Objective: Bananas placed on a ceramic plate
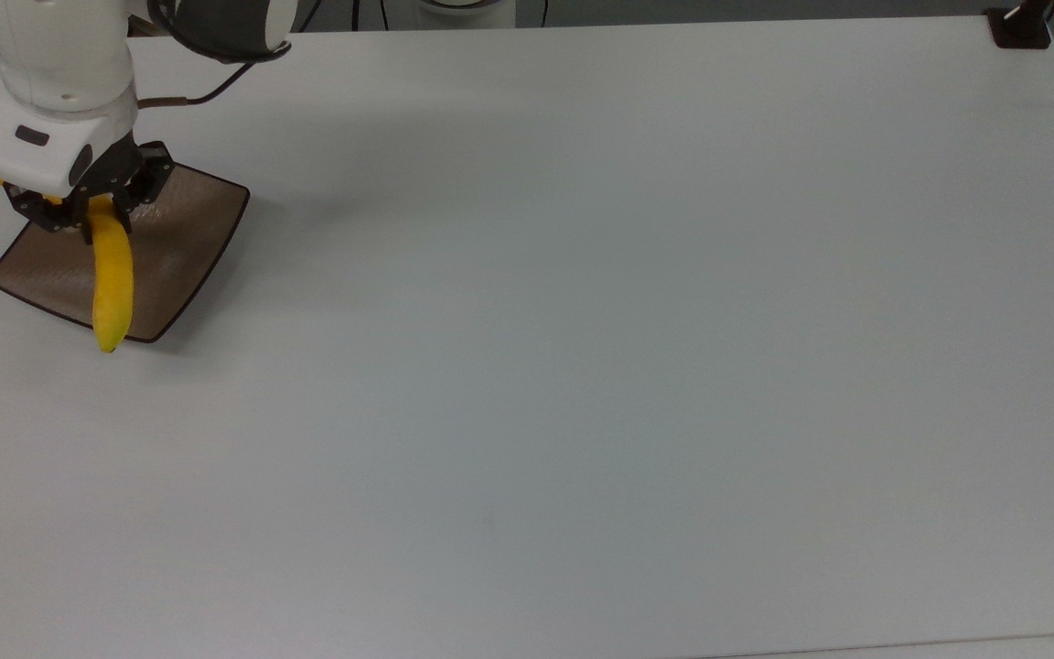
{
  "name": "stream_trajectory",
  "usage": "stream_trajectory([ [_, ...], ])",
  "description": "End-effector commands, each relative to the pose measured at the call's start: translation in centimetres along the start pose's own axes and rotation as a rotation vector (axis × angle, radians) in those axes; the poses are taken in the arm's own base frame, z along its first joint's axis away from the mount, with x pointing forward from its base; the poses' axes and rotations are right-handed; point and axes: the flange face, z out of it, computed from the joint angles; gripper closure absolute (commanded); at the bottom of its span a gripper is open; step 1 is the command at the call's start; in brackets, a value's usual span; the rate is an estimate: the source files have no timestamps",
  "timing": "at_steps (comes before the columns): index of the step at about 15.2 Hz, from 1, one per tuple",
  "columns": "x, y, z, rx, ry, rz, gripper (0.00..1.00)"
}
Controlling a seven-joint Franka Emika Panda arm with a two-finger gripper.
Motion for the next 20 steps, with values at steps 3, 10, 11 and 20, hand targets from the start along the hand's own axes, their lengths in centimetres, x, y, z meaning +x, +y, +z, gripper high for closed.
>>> stream_trajectory([
  [3, -2.1, 0.6, 0.8, -0.004, -0.001, -0.096, 0.09],
  [10, -1.8, 0.3, 0.8, 0.002, -0.002, -0.092, 0.0],
  [11, -1.7, 0.2, 0.8, 0.007, 0.0, -0.091, 0.0],
  [20, 5.9, -8.9, -7.0, 0.189, 0.05, 0.353, 0.0],
])
